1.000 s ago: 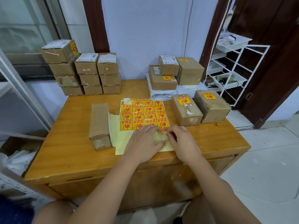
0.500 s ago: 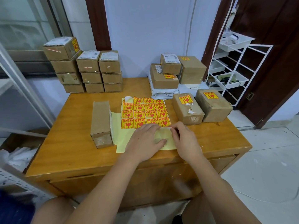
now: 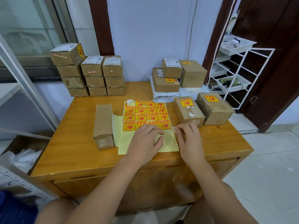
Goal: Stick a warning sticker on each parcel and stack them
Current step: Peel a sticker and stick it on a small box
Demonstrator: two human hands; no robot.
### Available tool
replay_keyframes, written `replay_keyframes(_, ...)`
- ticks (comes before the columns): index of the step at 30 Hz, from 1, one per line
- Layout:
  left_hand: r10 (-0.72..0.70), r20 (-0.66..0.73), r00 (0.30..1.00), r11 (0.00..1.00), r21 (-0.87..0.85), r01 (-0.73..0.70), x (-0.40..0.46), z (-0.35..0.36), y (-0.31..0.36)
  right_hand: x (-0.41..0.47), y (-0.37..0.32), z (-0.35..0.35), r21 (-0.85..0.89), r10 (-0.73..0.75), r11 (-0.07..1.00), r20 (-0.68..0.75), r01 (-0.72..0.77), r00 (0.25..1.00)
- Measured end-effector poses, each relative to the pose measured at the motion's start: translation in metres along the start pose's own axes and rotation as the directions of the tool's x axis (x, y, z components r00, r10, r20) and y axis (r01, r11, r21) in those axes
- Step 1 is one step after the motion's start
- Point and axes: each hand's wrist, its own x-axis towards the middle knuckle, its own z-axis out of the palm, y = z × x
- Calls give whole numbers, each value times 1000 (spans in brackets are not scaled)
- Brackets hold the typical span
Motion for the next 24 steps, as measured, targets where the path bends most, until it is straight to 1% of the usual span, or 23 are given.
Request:
replay_keyframes(2, -4, -27, 1000, 1000, -24, 4, -1, -1, 2, -3, 0, 2, -80, -83, 993, 29, 85, 996)
replay_keyframes(4, -42, -4, 999, 997, -62, 42, -1, -3, 7, -5, 0, 3, -138, -145, 979, 47, 150, 988)
replay_keyframes(7, -63, 51, 997, 993, -92, 68, 0, -3, 13, -6, 1, 3, -150, -210, 966, 32, 212, 977)
replay_keyframes(10, -78, 83, 993, 986, -140, 89, 3, -3, 19, -7, 2, 2, -156, -242, 957, 32, 244, 970)
replay_keyframes(14, -100, 65, 993, 984, -140, 109, 5, -1, 26, -8, 3, 3, -153, -254, 954, 32, 256, 967)
replay_keyframes(19, -158, 80, 984, 953, -247, 173, 5, -1, 29, -8, 0, 2, -159, -253, 953, 53, 258, 966)
replay_keyframes(22, -218, 29, 976, 923, -318, 216, 3, -5, 28, -7, -2, 0, -131, -227, 962, 114, 241, 967)
replay_keyframes(24, -265, -24, 964, 891, -388, 235, 4, -13, 26, -6, -4, -2, -92, -170, 979, 138, 183, 976)
